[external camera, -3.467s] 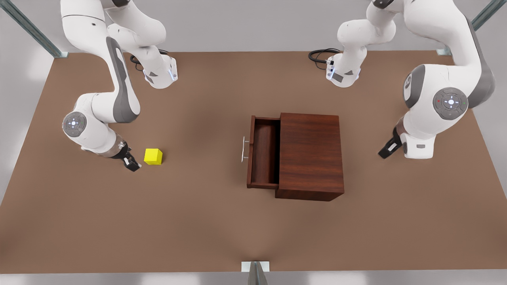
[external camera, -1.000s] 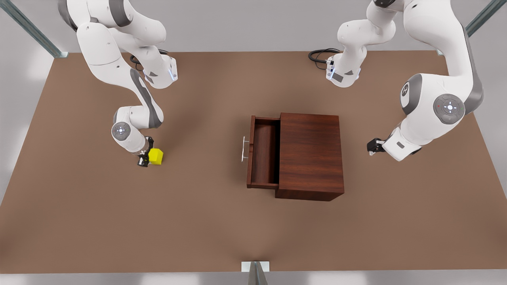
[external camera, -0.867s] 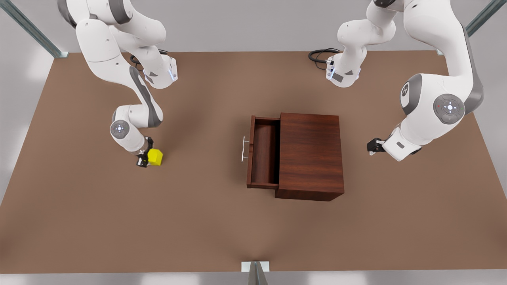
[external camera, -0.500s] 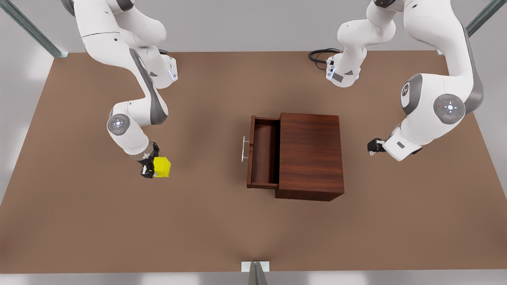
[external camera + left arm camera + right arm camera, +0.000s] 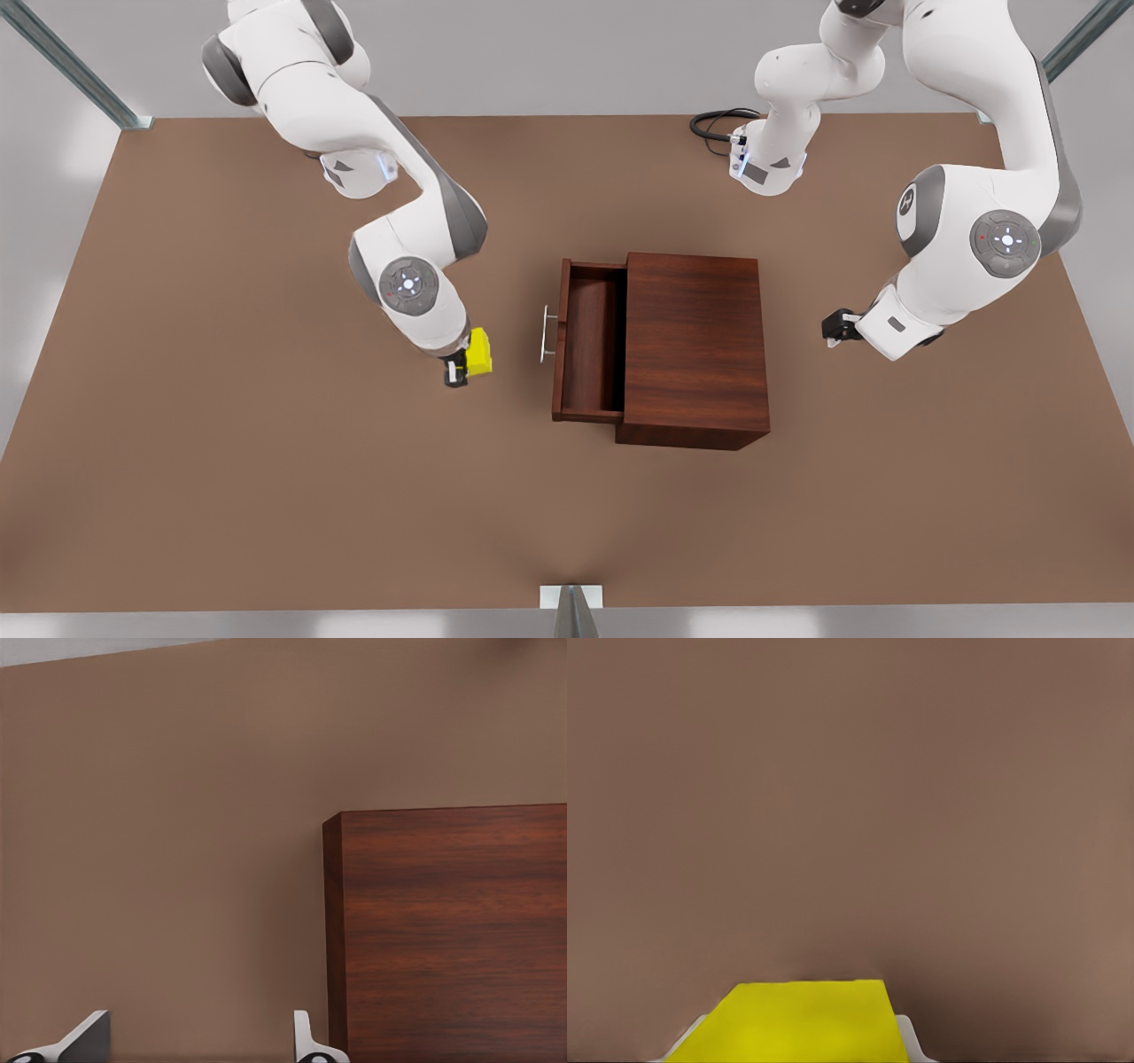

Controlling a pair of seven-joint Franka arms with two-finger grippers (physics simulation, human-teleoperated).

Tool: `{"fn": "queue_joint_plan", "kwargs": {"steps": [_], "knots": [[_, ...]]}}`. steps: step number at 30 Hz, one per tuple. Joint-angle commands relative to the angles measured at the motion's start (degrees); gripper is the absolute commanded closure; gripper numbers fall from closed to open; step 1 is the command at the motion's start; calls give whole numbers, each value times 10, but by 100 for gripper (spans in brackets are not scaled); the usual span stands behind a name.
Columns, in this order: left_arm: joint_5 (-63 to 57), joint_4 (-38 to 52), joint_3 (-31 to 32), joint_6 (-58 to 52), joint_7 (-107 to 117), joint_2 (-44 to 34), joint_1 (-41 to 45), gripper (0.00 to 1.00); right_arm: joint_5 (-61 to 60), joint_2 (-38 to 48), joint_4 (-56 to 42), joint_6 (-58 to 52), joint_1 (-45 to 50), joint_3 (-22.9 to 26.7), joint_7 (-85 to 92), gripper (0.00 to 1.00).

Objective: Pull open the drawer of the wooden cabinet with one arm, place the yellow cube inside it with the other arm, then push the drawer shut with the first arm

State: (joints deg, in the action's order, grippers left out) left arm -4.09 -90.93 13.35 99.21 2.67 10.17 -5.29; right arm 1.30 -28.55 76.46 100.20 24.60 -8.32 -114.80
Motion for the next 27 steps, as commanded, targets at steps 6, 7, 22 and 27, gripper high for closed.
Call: {"fn": "queue_joint_plan", "kwargs": {"steps": [6, 7, 22, 27], "knots": [[0, 0, 1, -2, -1, -1, 0, 0, -3, -70, -110, -106, 90, 7, -243, 42], [0, 0, 0, -1, 0, -1, 0, 0, -2, -74, -120, -106, 92, 4, -261, 42], [-1, 0, 0, -1, -1, -1, 0, 0, -2, -167, -221, -47, 159, -20, -407, 42], [-2, 0, 1, 0, -1, -1, 0, 0, -2, -179, -222, -36, 169, -19, -412, 41]]}}
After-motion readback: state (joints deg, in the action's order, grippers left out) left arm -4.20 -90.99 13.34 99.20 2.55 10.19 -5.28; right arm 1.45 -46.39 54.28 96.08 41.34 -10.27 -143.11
